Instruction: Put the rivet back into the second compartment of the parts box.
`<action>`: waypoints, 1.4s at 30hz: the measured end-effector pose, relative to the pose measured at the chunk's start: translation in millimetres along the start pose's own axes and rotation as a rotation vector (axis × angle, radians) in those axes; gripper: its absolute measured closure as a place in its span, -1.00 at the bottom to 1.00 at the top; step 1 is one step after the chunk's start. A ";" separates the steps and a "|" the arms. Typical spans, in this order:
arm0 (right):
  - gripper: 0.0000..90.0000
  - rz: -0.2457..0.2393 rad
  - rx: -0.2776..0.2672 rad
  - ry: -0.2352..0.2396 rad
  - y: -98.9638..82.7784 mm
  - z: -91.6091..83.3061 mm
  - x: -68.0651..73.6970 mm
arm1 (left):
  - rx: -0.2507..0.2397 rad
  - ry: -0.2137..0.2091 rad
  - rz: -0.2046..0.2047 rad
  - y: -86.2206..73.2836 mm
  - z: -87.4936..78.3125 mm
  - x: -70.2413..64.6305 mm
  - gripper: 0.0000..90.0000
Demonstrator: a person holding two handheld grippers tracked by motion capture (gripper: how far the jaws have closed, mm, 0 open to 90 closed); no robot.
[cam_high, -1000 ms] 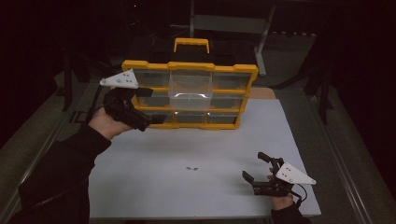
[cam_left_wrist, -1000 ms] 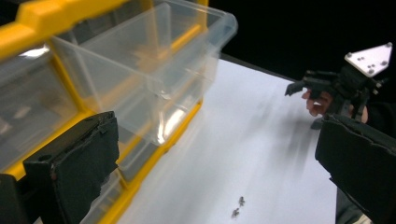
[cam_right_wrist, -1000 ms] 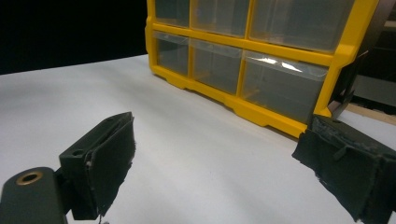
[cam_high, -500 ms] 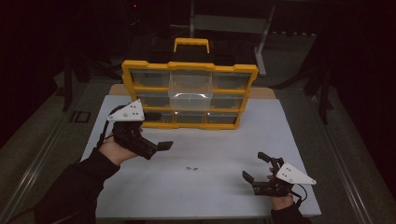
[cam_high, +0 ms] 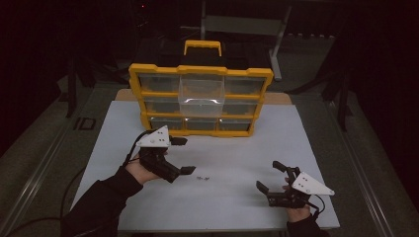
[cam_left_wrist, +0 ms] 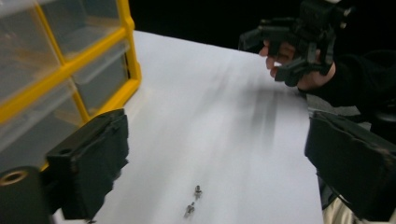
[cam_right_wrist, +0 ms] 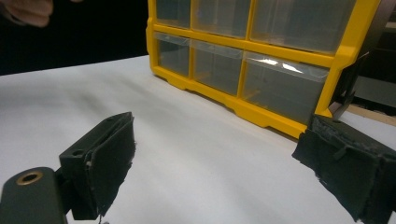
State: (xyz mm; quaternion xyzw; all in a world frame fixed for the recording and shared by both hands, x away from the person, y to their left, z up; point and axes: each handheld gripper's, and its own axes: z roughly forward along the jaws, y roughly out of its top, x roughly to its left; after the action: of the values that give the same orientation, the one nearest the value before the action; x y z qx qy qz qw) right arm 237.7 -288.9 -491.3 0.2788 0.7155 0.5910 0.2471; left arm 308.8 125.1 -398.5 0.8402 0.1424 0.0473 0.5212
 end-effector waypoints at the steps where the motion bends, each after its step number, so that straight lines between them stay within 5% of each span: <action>1: -0.79 0.005 0.000 -0.001 0.0 0.2 0.3 | 0.002 -0.008 -0.004 -3.1 4.0 1.1 -0.83; 23: -0.79 0.011 0.000 0.003 -0.4 0.3 0.5 | 0.165 -0.034 -0.092 -65.4 66.9 21.4 -0.31; 31: -0.79 0.011 0.004 0.006 -0.6 1.0 0.8 | 0.215 -0.038 -0.101 -75.3 78.5 21.8 0.13; 42: -0.79 0.012 0.003 0.007 -0.7 0.8 0.6 | 0.278 -0.020 -0.103 -84.5 94.3 21.8 0.32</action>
State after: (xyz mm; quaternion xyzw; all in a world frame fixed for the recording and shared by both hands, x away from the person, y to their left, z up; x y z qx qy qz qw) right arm 237.8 -288.0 -492.1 0.2815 0.7156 0.5922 0.2408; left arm 335.0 85.2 -517.8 0.8962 0.1853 -0.0079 0.4031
